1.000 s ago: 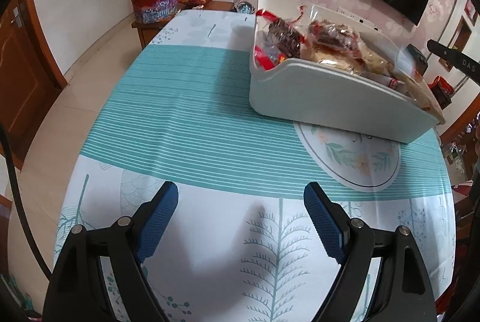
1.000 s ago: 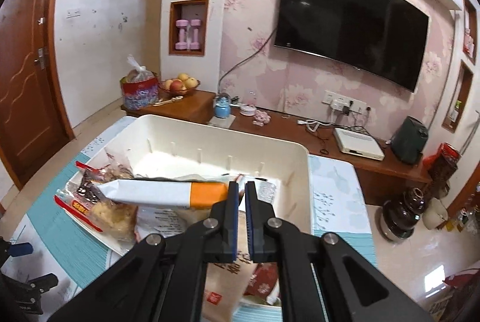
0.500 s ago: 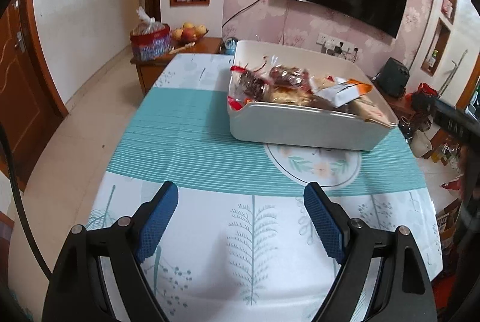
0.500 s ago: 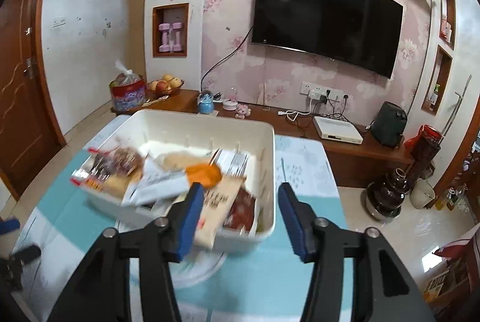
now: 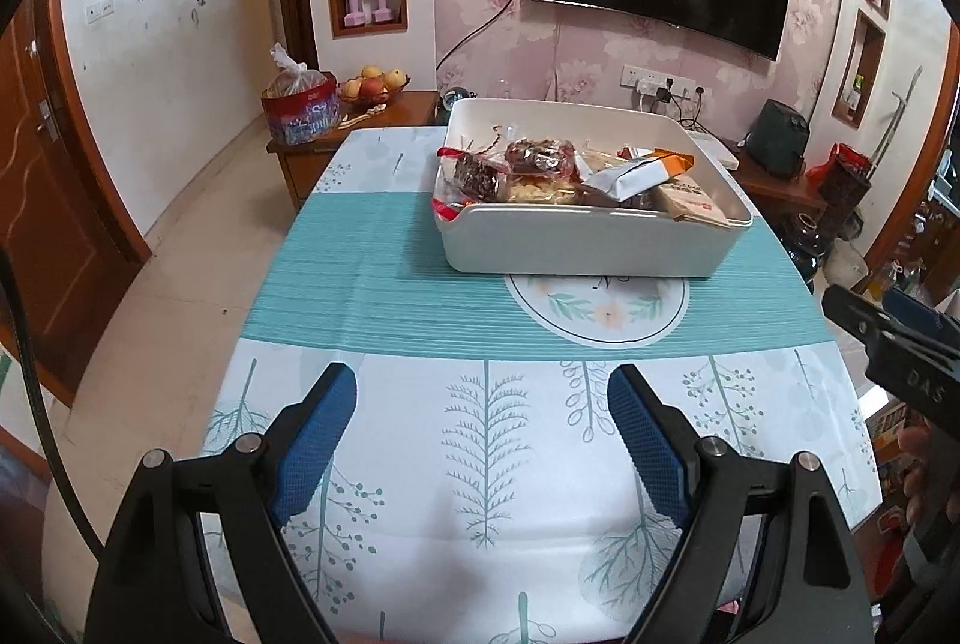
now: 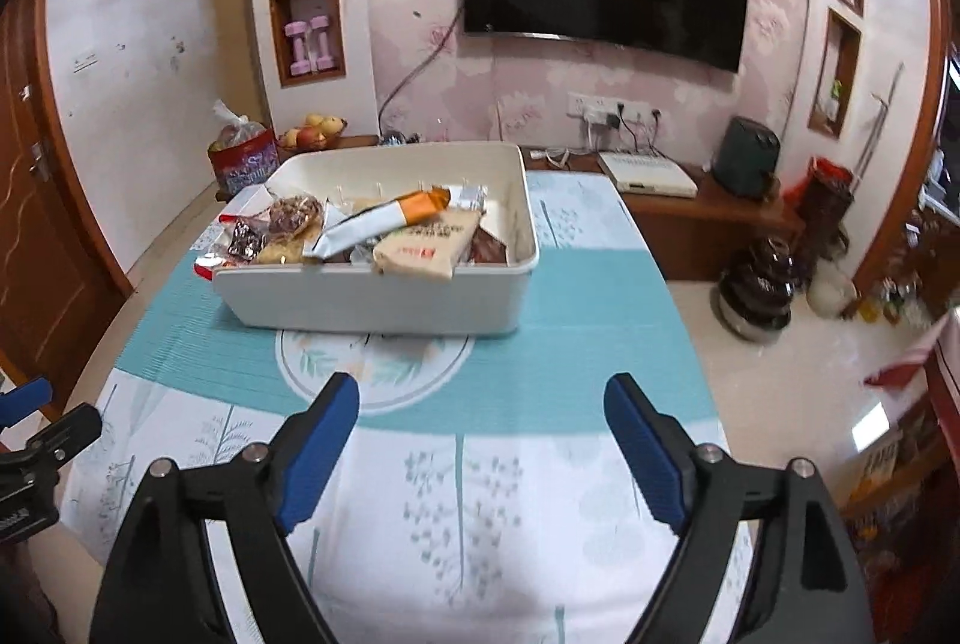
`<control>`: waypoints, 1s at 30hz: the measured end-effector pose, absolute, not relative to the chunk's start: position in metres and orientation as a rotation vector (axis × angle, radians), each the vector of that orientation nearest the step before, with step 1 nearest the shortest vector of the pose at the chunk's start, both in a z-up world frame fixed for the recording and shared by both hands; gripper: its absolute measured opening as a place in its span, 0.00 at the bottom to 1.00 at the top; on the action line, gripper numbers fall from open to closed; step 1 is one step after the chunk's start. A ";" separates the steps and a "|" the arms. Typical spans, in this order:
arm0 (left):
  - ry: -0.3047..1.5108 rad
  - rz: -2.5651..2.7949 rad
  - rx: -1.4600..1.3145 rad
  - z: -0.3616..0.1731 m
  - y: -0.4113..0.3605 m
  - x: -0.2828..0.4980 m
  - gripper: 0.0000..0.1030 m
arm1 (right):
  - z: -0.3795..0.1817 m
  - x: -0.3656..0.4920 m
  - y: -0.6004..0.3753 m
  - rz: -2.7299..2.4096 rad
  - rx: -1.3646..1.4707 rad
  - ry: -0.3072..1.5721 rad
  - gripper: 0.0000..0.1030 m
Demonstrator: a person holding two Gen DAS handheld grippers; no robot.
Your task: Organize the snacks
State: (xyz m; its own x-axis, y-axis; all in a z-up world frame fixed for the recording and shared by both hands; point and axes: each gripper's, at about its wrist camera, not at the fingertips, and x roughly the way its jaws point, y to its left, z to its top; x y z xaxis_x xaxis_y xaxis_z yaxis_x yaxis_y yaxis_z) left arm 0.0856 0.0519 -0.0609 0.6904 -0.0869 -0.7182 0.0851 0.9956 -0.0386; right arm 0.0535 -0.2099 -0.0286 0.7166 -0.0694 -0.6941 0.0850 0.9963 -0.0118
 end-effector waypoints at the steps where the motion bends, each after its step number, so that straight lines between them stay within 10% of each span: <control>1: 0.805 -0.096 0.000 -0.056 0.050 0.085 0.83 | -0.026 0.050 -0.209 -0.091 0.030 0.773 0.83; 21: 0.816 -0.057 -0.005 -0.008 0.029 0.069 0.83 | 0.008 0.015 -0.197 -0.077 0.141 0.852 0.85; 30: 0.784 -0.039 0.008 -0.004 0.032 0.067 1.00 | 0.007 0.013 -0.189 -0.057 0.143 0.874 0.92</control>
